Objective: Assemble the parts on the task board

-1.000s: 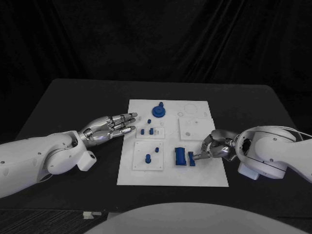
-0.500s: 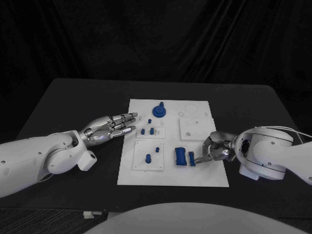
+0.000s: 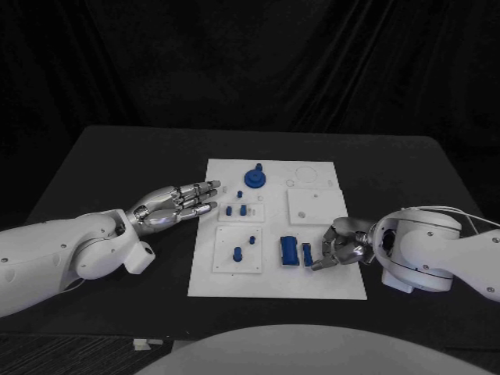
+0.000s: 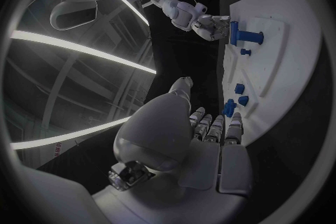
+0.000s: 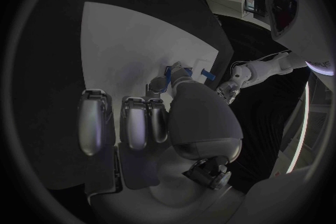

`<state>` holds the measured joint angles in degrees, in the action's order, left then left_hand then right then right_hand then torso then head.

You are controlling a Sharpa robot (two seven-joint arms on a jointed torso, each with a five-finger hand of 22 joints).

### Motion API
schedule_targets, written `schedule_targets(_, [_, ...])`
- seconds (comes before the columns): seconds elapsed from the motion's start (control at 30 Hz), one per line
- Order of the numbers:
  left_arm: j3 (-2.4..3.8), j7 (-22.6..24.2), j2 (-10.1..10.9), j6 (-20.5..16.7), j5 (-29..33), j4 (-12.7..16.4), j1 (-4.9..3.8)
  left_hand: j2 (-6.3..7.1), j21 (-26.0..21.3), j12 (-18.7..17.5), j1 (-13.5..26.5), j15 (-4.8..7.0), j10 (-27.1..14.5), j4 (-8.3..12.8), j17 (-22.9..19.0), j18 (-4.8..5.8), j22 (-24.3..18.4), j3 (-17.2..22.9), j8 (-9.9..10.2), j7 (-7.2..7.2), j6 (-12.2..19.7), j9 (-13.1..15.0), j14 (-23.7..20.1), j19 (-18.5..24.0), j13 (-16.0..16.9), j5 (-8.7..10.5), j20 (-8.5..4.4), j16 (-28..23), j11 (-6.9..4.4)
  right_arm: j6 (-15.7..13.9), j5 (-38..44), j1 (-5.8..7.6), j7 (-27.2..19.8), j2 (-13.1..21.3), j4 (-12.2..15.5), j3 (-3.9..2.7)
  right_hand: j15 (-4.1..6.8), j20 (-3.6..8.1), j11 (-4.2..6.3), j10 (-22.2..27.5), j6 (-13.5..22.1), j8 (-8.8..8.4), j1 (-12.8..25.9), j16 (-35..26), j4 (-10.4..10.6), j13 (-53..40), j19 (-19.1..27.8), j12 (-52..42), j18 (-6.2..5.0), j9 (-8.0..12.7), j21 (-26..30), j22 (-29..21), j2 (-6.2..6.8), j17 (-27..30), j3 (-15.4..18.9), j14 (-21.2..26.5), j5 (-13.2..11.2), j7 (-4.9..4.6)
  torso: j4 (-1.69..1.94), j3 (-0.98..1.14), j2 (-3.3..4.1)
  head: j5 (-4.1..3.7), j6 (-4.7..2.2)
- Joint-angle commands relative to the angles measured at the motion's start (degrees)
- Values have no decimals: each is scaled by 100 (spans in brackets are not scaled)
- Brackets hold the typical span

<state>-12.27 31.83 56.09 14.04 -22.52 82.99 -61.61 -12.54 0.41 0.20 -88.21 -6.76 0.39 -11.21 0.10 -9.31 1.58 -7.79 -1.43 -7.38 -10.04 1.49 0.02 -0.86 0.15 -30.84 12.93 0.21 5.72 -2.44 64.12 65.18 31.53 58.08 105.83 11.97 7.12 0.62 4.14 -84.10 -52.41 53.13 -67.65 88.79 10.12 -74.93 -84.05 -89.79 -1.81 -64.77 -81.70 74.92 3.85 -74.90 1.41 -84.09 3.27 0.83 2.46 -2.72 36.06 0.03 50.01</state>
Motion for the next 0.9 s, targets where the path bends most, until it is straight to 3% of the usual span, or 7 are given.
schedule_targets(0.03, [4,84,-18,38,31,10,10,3,29,-1,-56,-33,10,18,-9,-86,5,1,-21,-35,-13,3,-2,-3,3,-20,36,-20,34,42,58,-28,115,-23,-15,0,45,37,49,-590,-33,50,-32,21,40,-1507,-276,-21,-19,-20,2,1244,30,-1225,2,-534,-36,4,-5,0,-1,5,-1])
schedule_targets(0.3, [4,79,-11,39,31,13,11,0,29,-1,-61,-35,11,28,-9,-87,3,9,-21,-37,-10,3,-1,-3,3,-24,38,-19,36,-165,31,-47,146,-72,-68,0,53,46,58,-590,-108,148,-105,13,77,-1507,-267,-21,-25,-147,26,1237,-133,-1203,-49,-529,-9,18,-9,0,0,20,-1])
schedule_targets(0.9, [4,71,-21,54,31,9,14,-10,29,0,-80,-40,12,62,-8,-87,3,36,-21,-42,-12,3,0,-4,4,-42,42,-18,44,-280,-93,-52,285,-171,-167,-1,68,58,78,-590,-380,384,-106,9,115,-1507,-266,-21,-26,-350,33,1235,-306,-1195,-34,-528,-32,46,-6,-1,-1,15,-1])
